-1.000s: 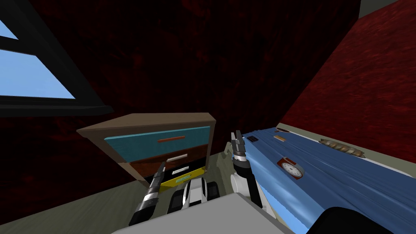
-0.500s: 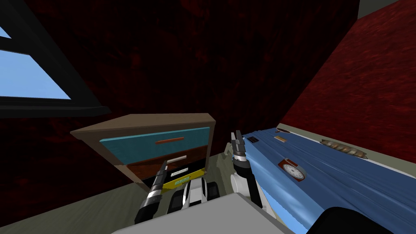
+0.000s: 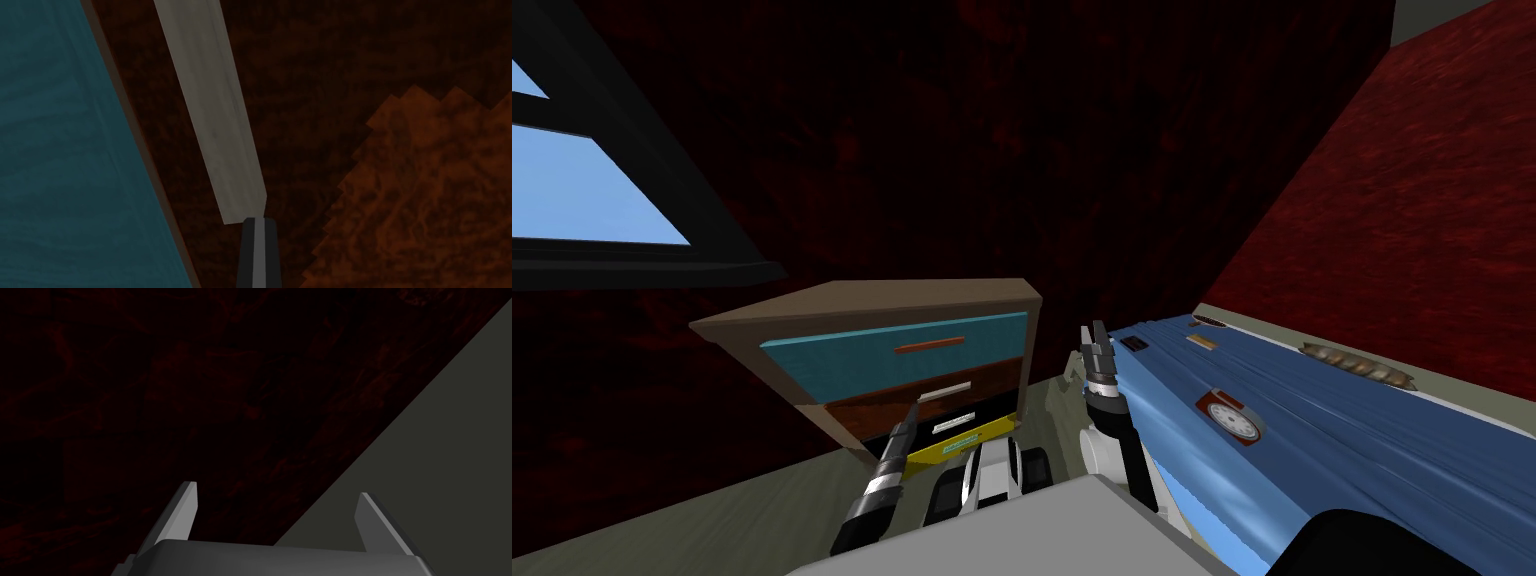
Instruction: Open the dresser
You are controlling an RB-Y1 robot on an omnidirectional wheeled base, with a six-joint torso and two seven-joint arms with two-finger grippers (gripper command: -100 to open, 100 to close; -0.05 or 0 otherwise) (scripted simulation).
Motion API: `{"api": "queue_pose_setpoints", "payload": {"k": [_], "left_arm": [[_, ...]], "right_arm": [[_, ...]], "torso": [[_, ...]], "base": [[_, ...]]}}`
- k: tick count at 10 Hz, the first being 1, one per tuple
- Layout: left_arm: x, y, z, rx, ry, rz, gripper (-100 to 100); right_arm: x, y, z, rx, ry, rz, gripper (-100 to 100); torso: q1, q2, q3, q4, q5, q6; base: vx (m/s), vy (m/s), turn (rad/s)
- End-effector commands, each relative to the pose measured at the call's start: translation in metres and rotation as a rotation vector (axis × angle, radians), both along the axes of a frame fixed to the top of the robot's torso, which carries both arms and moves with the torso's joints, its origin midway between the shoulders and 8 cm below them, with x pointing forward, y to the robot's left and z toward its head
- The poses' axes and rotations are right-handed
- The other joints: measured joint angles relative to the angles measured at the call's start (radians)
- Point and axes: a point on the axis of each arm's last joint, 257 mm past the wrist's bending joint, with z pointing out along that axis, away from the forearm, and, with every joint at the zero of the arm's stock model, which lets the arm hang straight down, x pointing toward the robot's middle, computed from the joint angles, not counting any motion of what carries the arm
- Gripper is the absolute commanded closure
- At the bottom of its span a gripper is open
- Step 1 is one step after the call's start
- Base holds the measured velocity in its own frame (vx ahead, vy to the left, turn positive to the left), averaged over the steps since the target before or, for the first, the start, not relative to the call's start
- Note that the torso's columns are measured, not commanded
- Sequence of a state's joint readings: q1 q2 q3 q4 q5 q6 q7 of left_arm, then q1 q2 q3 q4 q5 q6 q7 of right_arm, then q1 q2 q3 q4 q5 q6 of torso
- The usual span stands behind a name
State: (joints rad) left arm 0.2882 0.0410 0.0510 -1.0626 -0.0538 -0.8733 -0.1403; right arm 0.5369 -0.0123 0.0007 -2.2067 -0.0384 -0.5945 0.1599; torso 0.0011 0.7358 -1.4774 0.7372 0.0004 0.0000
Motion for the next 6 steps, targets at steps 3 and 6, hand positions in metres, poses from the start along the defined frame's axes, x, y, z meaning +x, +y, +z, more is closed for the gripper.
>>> {"api": "queue_pose_setpoints", "payload": {"k": [3, 6], "left_arm": [[0.002, 0.031, 0.003, 0.086, 0.013, -0.023, -100], [0.013, 0.035, 0.008, 0.099, 0.022, -0.024, -100]], "right_arm": [[0.0, 0.0, 0.0, 0.0, 0.0, 0.0, 0], [0.0, 0.0, 0.0, 0.0, 0.0, 0.0, 0]], "torso": [[-0.001, 0.003, 0.002, 0.001, -0.001, 0.0], [-0.004, 0.004, 0.002, 0.001, -0.001, 0.0]], "base": [[-0.003, -0.005, 0.001], [-0.038, -0.049, 0.013]]}}
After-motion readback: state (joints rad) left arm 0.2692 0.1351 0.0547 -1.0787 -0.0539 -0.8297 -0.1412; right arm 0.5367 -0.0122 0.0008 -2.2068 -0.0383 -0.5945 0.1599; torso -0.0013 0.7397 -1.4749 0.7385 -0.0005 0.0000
